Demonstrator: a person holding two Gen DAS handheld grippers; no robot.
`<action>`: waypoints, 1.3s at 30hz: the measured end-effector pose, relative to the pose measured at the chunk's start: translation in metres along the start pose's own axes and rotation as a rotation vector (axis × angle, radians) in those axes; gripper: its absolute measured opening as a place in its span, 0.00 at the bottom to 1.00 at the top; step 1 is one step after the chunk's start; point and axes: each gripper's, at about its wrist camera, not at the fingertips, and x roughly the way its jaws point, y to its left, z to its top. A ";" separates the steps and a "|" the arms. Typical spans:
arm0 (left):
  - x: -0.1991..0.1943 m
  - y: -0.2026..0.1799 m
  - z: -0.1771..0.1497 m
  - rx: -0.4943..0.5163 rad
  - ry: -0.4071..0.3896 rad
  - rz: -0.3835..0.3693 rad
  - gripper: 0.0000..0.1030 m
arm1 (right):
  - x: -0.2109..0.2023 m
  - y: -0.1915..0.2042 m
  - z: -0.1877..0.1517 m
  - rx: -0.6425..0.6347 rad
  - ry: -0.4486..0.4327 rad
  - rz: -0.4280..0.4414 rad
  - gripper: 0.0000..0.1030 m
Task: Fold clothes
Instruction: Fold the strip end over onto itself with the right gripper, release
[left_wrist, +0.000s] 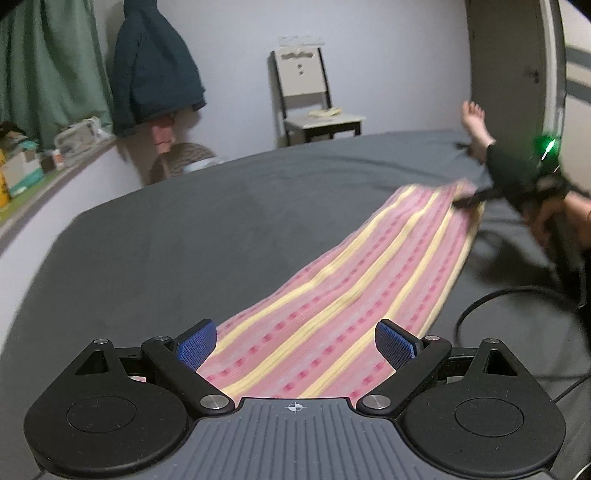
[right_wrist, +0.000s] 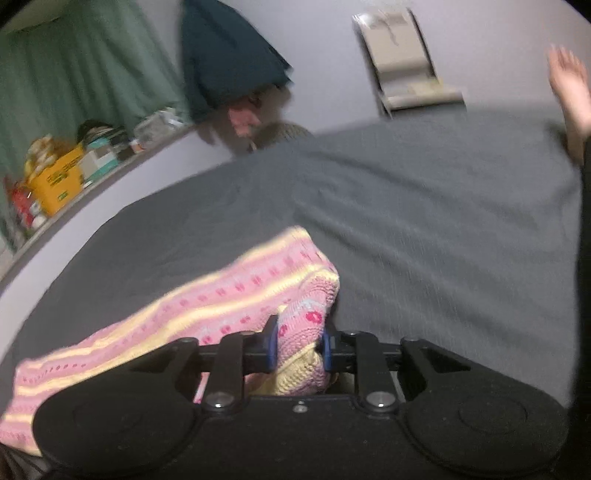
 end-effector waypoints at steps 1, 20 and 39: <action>0.000 0.002 -0.002 0.005 0.005 0.020 0.91 | -0.006 0.011 0.004 -0.062 -0.026 0.008 0.18; -0.075 0.120 -0.058 -0.802 -0.207 -0.079 0.91 | -0.033 0.330 -0.076 -0.845 -0.213 0.514 0.16; -0.065 0.119 -0.113 -1.045 -0.205 -0.032 0.91 | -0.026 0.387 -0.176 -1.139 -0.119 0.538 0.16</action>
